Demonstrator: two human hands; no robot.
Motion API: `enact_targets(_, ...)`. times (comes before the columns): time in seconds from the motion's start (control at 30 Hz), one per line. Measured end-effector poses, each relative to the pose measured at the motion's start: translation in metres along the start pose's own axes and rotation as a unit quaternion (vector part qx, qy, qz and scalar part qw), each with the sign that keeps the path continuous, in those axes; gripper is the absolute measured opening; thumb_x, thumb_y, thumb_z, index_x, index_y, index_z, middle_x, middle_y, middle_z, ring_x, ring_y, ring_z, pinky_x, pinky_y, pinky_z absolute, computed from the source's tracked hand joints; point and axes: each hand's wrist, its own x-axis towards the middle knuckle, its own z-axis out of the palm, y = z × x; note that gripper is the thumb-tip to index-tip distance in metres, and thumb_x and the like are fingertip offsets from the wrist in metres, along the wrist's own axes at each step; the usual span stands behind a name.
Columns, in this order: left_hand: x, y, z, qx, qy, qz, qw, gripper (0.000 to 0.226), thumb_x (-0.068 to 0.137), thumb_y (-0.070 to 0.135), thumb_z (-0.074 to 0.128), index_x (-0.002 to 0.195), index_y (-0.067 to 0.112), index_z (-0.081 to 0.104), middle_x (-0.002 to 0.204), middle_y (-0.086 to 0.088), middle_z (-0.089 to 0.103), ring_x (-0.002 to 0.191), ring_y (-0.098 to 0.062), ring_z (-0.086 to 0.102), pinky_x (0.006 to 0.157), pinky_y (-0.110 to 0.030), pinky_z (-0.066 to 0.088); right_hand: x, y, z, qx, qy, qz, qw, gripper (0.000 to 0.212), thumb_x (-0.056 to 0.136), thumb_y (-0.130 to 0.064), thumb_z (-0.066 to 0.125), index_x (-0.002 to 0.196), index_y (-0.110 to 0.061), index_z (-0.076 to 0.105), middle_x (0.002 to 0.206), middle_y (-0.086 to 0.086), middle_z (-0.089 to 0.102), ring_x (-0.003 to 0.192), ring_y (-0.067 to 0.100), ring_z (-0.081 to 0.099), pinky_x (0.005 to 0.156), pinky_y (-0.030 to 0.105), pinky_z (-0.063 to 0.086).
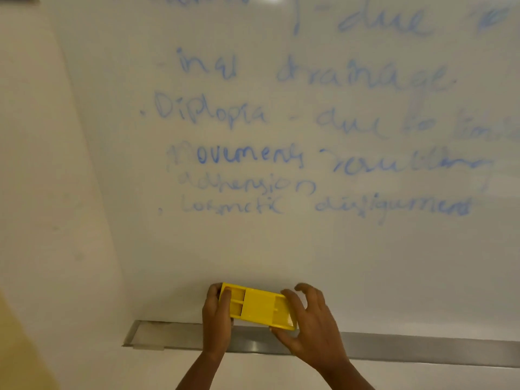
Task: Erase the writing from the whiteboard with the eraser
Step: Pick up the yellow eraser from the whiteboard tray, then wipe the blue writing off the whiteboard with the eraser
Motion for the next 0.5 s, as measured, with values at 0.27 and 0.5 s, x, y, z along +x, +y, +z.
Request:
enact_targets(0.27,0.012,0.105,0.023,0.012,-0.001,0.271,0.963,0.008,0.087,0.023,0.045,0.086,0.028,0.051,0.076,0.004,0.057,0.067,-0.005,0.052,0.063,-0.022,0.044,0.079,-0.027,-0.079,-0.114,0.112,-0.179,0.971,0.054,0.085,-0.052,0.045,0.130,-0.022,0.042,0.099,0.008,0.064,0.083,0.023,0.059,0.069,0.030,0.035)
enact_targets(0.5,0.062,0.238,0.013,0.182,0.086,0.543,0.815,0.042,0.092,0.025,0.031,0.111,-0.002,0.056,0.105,-0.018,0.059,0.101,-0.026,0.052,0.090,-0.029,0.037,0.154,-0.019,-0.171,-0.169,0.214,-0.241,0.931,0.045,0.088,-0.047,0.047,0.128,-0.028,0.042,0.102,0.016,0.065,0.085,0.029,0.057,0.067,0.036,0.037)
